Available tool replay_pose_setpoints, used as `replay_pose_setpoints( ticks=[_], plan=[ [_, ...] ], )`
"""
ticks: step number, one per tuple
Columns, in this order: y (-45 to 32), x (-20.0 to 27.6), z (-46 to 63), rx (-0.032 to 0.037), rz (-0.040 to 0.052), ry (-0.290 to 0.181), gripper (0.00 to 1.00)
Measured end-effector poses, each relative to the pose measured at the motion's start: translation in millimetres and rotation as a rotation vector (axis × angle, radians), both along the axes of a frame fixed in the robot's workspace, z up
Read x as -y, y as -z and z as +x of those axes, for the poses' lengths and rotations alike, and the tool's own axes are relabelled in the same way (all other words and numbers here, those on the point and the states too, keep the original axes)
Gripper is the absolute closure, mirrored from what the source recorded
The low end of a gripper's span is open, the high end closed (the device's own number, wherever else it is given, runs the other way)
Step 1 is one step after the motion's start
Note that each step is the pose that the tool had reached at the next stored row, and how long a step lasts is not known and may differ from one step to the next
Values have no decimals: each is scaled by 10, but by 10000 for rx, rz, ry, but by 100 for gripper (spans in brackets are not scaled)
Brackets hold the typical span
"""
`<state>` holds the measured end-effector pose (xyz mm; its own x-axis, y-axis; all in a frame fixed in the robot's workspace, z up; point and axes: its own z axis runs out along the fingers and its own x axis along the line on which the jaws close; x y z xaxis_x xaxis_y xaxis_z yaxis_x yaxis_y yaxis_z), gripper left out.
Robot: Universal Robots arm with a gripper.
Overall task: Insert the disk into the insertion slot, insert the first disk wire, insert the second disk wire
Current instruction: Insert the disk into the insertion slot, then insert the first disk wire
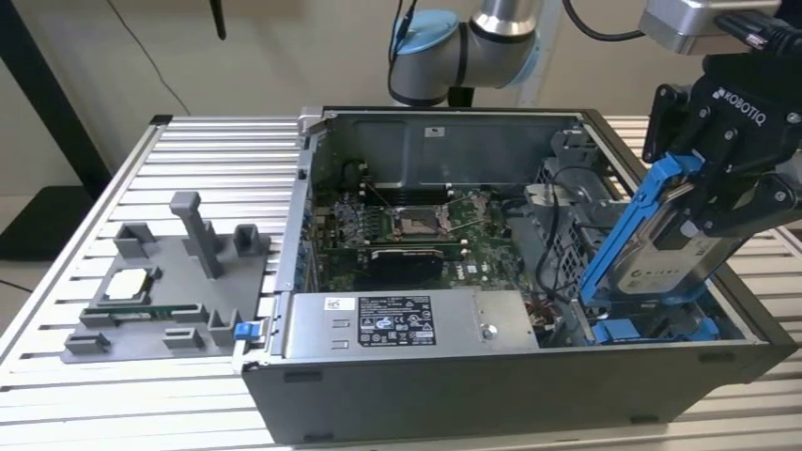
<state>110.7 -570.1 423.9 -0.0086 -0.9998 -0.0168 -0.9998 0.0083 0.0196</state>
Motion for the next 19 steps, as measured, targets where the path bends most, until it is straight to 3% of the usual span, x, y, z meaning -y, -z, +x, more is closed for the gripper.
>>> replay_pose_setpoints(
  ticks=[19],
  plan=[
    [151,18,72,-10,-7,4,100]
  ],
)
